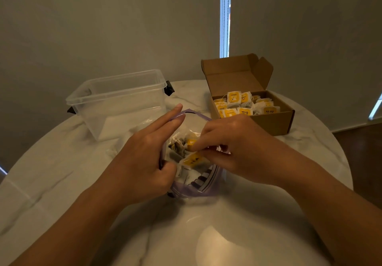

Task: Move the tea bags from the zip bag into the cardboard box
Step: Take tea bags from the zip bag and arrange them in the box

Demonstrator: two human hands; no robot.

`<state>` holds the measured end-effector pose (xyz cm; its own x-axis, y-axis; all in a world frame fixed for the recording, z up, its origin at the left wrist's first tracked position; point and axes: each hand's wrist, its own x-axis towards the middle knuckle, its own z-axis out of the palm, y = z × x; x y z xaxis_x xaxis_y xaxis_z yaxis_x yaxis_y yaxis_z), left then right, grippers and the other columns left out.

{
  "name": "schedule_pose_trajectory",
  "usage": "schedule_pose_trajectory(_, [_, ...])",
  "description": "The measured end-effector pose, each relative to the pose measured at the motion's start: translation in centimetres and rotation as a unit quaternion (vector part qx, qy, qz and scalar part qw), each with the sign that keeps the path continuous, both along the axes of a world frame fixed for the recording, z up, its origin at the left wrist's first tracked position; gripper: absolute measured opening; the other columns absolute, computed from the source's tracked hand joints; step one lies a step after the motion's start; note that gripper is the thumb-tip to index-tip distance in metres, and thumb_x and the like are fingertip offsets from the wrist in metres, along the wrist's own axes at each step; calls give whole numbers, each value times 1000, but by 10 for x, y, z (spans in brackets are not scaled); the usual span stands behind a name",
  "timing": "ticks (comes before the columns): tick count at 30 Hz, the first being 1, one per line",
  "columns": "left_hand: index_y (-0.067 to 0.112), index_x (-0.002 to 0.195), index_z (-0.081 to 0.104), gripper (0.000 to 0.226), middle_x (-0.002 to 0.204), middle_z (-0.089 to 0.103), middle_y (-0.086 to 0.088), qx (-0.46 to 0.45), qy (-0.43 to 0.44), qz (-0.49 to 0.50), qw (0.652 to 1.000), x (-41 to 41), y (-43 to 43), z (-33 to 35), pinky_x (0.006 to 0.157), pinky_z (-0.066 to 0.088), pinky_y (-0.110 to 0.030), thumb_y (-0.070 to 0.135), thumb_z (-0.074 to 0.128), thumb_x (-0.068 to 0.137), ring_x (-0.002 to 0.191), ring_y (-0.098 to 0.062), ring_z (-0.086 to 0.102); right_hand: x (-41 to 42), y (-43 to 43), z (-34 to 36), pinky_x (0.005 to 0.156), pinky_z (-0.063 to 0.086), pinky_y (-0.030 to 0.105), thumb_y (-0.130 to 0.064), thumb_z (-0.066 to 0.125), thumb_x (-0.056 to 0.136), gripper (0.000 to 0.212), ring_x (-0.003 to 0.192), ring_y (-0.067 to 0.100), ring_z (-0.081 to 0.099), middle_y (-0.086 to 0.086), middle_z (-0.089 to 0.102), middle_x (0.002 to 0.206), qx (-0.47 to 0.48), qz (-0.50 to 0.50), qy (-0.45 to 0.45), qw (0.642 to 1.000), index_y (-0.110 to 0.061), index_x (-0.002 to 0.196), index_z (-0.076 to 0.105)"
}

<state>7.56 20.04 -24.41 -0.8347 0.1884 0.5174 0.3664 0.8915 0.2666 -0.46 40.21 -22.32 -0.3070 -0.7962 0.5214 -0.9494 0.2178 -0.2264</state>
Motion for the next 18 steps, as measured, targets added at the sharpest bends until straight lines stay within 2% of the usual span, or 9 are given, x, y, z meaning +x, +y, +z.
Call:
schedule_pose_trajectory(3, [16, 150, 41, 82, 160, 29, 13, 4, 3, -3, 1000, 1, 1, 0, 72, 40, 1, 16, 57, 70, 115, -29, 29, 1, 13, -3, 67, 55, 17, -17, 71, 85, 16, 79, 2, 64, -15, 71, 87, -61, -28, -122, 990, -25, 98, 76])
schedule_pose_trajectory(6, [18, 150, 41, 82, 160, 28, 15, -2, 8, 2, 1000, 1, 2, 0, 77, 53, -20, 19, 57, 70, 117, -29, 29, 1, 22, -2, 70, 58, 22, -13, 69, 86, 16, 84, 4, 68, -13, 73, 86, -97, -30, -229, 968, -25, 94, 74])
schedule_pose_trajectory(9, [19, 150, 41, 81, 160, 27, 17, 2, 10, -1, 1000, 1, 0, -1, 76, 49, -14, 19, 56, 70, 118, -30, 31, -3, 33, 3, 67, 57, 21, -7, 66, 84, 15, 82, 12, 73, -3, 75, 88, -165, -11, -348, 923, -13, 96, 74])
schedule_pose_trajectory(13, [21, 150, 41, 81, 160, 26, 21, 11, 9, -2, 1000, 0, -1, -2, 80, 53, -29, 19, 55, 70, 117, -30, 34, -13, 44, 9, 64, 58, 24, -8, 67, 79, 17, 84, 19, 73, 4, 76, 89, -238, -16, -404, 883, -9, 96, 73])
schedule_pose_trajectory(15, [23, 151, 40, 82, 159, 25, 23, 10, 13, 0, 1000, 0, -2, -4, 77, 51, -23, 20, 55, 71, 118, -30, 34, -26, 51, 16, 64, 60, 29, -14, 67, 74, 21, 85, 24, 73, 8, 76, 89, -283, -34, -421, 861, -8, 94, 72])
schedule_pose_trajectory(18, [25, 151, 39, 82, 159, 24, 25, 10, 14, 1, 1000, -2, -3, -6, 70, 44, -11, 21, 56, 71, 119, -29, 32, -56, 64, 32, 67, 61, 33, -17, 68, 76, 18, 86, 23, 73, 6, 76, 89, -323, -79, -383, 862, -13, 92, 72])
